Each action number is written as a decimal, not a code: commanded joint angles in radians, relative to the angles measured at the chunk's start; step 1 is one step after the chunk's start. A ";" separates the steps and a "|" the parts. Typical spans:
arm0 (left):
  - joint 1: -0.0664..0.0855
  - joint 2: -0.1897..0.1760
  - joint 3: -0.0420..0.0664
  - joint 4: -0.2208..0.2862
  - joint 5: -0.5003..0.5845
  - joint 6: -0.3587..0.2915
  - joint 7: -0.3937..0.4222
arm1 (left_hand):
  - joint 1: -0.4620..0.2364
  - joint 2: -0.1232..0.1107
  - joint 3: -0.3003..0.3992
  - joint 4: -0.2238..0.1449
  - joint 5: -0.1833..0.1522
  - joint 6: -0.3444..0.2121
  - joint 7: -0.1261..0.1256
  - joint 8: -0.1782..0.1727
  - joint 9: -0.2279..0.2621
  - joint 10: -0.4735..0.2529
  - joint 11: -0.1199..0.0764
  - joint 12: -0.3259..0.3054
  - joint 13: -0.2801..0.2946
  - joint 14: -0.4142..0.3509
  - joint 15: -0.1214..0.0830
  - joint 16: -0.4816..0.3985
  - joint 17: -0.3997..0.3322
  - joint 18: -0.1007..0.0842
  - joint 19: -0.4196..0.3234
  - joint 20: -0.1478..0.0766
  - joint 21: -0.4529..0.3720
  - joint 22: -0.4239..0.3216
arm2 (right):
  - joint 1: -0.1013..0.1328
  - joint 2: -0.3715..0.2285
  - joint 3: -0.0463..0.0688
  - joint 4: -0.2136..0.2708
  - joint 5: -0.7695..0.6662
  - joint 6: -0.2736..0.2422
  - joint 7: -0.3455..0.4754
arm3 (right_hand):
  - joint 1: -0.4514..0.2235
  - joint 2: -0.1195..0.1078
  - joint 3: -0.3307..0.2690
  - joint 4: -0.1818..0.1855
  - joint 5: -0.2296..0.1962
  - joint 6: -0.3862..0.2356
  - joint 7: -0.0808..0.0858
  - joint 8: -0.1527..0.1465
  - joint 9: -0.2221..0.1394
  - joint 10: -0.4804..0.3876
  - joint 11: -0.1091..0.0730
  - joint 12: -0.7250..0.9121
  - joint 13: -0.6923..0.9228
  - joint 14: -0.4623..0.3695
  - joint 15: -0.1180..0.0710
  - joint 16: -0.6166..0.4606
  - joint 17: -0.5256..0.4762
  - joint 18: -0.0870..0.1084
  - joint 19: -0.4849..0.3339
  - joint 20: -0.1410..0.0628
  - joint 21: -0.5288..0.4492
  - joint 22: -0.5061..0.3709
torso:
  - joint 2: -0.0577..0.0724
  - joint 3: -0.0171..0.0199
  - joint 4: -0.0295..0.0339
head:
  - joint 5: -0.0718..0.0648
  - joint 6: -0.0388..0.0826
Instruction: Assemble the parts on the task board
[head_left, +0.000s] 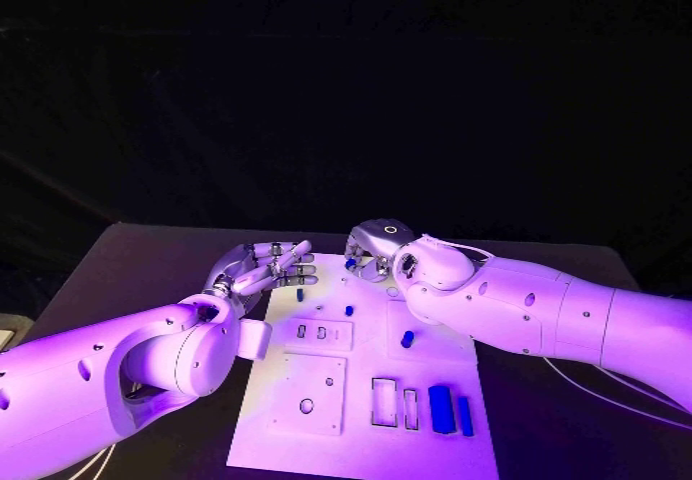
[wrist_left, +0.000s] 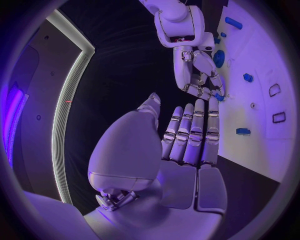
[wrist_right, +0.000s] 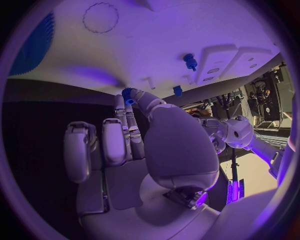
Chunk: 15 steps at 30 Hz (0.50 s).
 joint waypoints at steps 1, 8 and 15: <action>0.002 0.001 0.001 0.004 0.003 0.020 0.005 | 0.008 -0.002 -0.007 -0.001 0.002 -0.001 0.010 -0.004 -0.001 -0.002 0.005 -0.005 -0.001 -0.001 0.007 -0.006 0.001 0.010 -0.008 -0.001 0.003 -0.002 | -0.001 0.005 -0.001 -0.008 -0.019 0.021 -0.029 | -0.008 -0.003 0.000 0.009 -0.006 -0.009 -0.002 -0.005 -0.002 -0.006 0.006 -0.007 -0.001 0.039 0.003 0.006 -0.002 -0.009 0.001 0.004 0.001 0.071 | 0.001 -0.0002 -0.0008 | 0.001 0.000; 0.002 0.000 0.001 0.004 0.004 0.020 0.007 | 0.008 -0.002 -0.007 -0.001 0.002 -0.002 0.010 -0.004 -0.001 -0.002 0.005 -0.005 -0.001 -0.001 0.007 -0.007 0.001 0.010 -0.008 -0.001 0.003 -0.002 | -0.001 0.011 -0.001 -0.013 -0.020 0.018 -0.032 | -0.009 -0.003 0.000 0.010 -0.008 -0.011 -0.001 -0.006 -0.002 -0.007 0.007 -0.008 -0.001 0.039 0.004 0.007 -0.002 -0.009 0.001 0.005 0.001 0.071 | 0.001 0.0005 -0.0004 | 0.002 0.002; 0.003 0.000 0.001 0.003 0.004 0.019 0.007 | 0.008 -0.002 -0.008 -0.001 0.002 -0.002 0.010 -0.005 -0.001 -0.003 0.005 -0.006 -0.001 -0.002 0.007 -0.008 0.001 0.010 -0.008 0.000 0.004 -0.002 | -0.001 0.007 -0.001 -0.002 -0.021 0.012 -0.018 | -0.050 -0.055 -0.044 0.037 -0.023 -0.114 0.007 -0.030 -0.021 -0.048 0.016 -0.017 -0.001 0.029 0.014 -0.009 -0.030 -0.003 -0.018 0.015 -0.018 0.046 | 0.001 0.0006 -0.0016 | 0.003 0.001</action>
